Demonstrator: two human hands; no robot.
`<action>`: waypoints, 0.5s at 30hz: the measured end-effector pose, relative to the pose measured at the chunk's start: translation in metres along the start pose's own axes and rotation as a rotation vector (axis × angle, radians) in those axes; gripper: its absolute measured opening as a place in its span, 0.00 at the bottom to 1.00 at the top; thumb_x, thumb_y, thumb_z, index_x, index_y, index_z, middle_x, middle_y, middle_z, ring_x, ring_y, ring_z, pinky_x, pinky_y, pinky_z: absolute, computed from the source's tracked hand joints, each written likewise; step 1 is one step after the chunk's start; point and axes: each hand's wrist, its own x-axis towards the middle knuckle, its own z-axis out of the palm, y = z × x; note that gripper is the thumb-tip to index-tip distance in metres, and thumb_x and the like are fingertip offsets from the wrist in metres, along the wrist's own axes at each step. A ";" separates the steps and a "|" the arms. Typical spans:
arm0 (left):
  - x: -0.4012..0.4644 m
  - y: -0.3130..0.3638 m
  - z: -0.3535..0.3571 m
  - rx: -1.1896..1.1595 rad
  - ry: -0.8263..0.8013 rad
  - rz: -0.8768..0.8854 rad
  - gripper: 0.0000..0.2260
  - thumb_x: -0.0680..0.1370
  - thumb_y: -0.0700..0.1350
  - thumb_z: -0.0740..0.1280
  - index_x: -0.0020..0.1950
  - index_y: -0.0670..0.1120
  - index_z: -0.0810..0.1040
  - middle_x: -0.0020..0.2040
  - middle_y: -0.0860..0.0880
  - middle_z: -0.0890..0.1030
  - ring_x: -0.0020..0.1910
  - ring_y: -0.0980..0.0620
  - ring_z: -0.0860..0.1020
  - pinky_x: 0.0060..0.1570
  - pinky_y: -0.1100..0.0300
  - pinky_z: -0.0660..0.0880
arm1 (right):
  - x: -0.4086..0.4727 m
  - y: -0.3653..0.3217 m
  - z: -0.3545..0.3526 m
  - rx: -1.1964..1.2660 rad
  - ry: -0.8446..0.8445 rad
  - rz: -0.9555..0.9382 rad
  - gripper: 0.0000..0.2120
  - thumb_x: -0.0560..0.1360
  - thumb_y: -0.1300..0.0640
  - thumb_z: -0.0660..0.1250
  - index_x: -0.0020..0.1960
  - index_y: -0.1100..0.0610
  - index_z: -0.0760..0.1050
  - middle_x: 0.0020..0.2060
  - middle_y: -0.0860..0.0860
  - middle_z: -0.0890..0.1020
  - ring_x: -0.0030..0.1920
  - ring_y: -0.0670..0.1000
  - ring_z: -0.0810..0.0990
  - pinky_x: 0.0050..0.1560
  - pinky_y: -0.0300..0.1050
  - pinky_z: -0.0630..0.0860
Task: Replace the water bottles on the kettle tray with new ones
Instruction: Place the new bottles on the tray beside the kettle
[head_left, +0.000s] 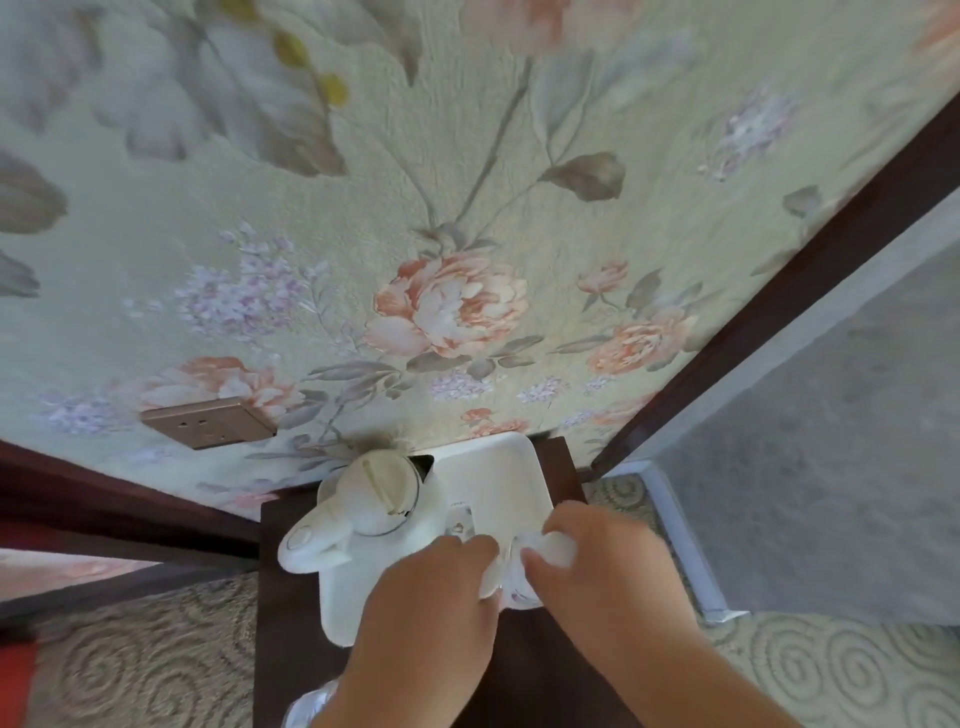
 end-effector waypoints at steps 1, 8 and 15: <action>0.013 0.000 -0.003 0.019 0.016 0.010 0.08 0.77 0.56 0.61 0.55 0.58 0.72 0.44 0.57 0.79 0.43 0.56 0.79 0.39 0.64 0.70 | 0.015 -0.002 -0.003 -0.010 -0.004 -0.002 0.12 0.68 0.40 0.65 0.46 0.46 0.77 0.38 0.43 0.82 0.38 0.44 0.80 0.38 0.43 0.81; 0.105 -0.012 0.014 0.015 0.082 -0.060 0.03 0.75 0.52 0.64 0.48 0.55 0.74 0.39 0.57 0.73 0.39 0.55 0.73 0.38 0.62 0.64 | 0.118 -0.001 0.005 -0.085 -0.017 0.011 0.07 0.68 0.48 0.66 0.40 0.51 0.77 0.31 0.45 0.79 0.33 0.44 0.77 0.32 0.42 0.79; 0.161 -0.038 0.034 0.049 0.125 -0.017 0.13 0.75 0.46 0.68 0.59 0.54 0.79 0.51 0.52 0.84 0.53 0.49 0.80 0.48 0.60 0.71 | 0.168 0.002 0.026 -0.048 -0.041 -0.033 0.09 0.69 0.46 0.70 0.37 0.51 0.78 0.33 0.46 0.81 0.36 0.50 0.80 0.37 0.44 0.80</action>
